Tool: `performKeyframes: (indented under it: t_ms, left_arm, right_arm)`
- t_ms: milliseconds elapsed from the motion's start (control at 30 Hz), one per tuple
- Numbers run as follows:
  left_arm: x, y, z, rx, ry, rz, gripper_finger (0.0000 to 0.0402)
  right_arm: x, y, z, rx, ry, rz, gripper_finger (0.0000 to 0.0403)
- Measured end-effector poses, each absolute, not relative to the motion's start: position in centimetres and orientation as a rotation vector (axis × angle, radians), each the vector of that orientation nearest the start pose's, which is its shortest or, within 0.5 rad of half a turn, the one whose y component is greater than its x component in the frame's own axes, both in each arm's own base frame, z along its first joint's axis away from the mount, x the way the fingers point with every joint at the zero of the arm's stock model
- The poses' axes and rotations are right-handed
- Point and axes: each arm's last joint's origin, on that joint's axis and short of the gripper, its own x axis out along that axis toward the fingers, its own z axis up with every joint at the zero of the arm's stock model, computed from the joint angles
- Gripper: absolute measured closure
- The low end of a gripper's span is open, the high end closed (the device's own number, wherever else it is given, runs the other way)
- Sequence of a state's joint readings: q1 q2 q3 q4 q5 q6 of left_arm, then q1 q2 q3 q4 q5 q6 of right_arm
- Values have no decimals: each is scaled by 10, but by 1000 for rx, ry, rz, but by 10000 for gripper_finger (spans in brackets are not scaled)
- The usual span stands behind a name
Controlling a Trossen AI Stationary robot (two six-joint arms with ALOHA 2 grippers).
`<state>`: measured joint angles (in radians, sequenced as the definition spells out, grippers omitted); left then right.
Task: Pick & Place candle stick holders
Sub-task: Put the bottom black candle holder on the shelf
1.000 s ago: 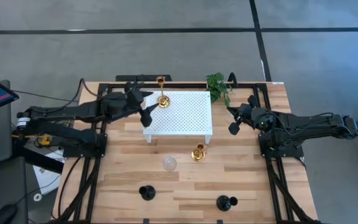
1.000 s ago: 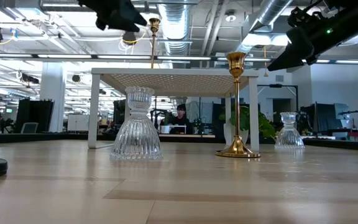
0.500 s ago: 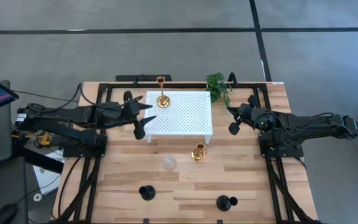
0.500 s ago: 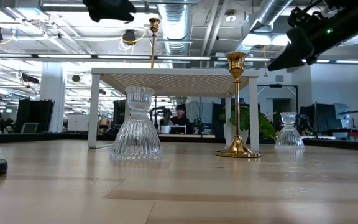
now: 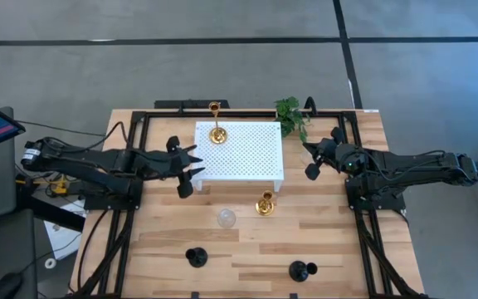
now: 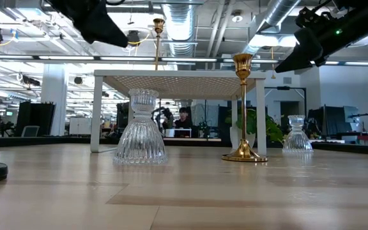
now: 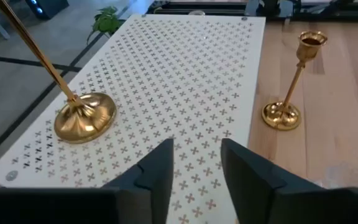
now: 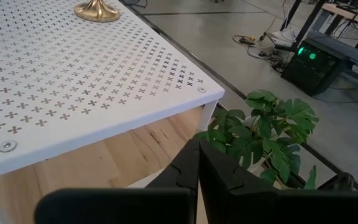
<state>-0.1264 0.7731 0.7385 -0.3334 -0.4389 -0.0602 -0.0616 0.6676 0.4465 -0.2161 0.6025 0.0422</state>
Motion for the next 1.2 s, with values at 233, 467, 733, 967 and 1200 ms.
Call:
performKeyframes:
  t_ms: [233, 467, 733, 967, 1200]
  left_arm:
    - [167, -9, 292, 21, 368, 326, 330]
    - [158, -18, 289, 62, 352, 253, 385]
    - [129, -27, 276, 189, 298, 130, 390]
    - [107, -25, 253, 190, 252, 86, 396]
    - [94, -27, 248, 136, 183, -65, 391]
  right_arm:
    - [147, -25, 233, -79, 415, -662, 403]
    - [147, -25, 233, -99, 422, -658, 403]
    - [147, -25, 233, -104, 424, -657, 403]
    - [147, -25, 233, -102, 423, -657, 403]
    - [147, -25, 233, -101, 422, -657, 403]
